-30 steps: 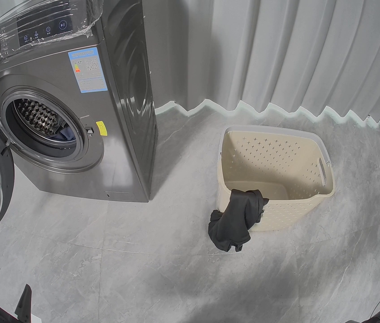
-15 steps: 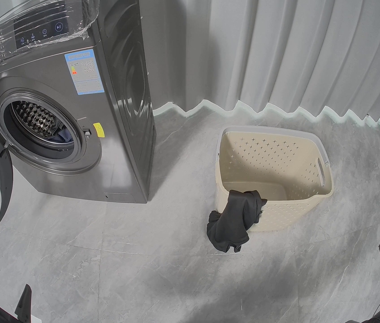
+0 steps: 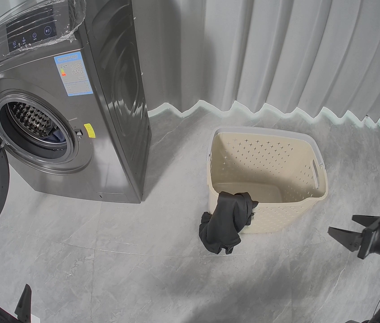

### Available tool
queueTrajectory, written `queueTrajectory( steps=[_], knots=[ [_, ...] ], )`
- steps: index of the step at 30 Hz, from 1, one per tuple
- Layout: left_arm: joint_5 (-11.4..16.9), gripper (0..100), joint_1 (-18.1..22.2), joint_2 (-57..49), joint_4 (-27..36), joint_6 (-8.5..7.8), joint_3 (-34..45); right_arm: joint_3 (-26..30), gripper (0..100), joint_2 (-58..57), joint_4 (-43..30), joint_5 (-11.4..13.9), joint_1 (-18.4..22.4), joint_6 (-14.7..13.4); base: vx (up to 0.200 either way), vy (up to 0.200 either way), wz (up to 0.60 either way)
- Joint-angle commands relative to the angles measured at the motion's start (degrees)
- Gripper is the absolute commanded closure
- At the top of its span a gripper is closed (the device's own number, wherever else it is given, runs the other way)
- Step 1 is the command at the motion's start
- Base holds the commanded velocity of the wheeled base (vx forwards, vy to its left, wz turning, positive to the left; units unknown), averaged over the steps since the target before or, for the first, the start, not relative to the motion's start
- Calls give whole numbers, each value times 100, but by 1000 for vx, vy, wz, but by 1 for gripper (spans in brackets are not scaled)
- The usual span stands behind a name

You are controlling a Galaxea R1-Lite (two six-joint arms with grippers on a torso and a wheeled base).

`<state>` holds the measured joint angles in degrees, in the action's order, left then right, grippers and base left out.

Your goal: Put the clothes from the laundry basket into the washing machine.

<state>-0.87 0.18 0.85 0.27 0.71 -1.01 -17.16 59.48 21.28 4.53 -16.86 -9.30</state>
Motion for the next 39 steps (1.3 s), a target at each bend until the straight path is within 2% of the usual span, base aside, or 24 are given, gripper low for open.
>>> queueTrajectory(
  steps=[1, 3, 10, 15, 24, 39],
  knots=[
    [-1, 0, -1, -77, 0, 17, 92, -147, 0, 1954, 939, -146, -749, -177, 0, 0, 0],
    [-1, 0, -1, -77, -9, 17, 92, -200, 0, 2305, 1132, -251, -863, -204, 0, 0, 0],
    [-10, 0, -1, -77, -9, 26, 92, -270, 0, 3333, 1941, -392, -1232, -450, 0, 0, 0],
    [-1, 0, -1, -77, -9, 17, 92, -393, 0, 3993, 2618, -673, -1373, -494, 0, 0, 0],
    [-1, 0, -1, -77, 0, 26, 92, -718, 0, 4722, 3022, -682, -1531, -502, 0, 0, 0],
    [-1, 0, -1, -77, 0, 26, 101, -1817, 0, 5935, 3163, -708, -1504, -485, 0, 0, 0]
  ],
)
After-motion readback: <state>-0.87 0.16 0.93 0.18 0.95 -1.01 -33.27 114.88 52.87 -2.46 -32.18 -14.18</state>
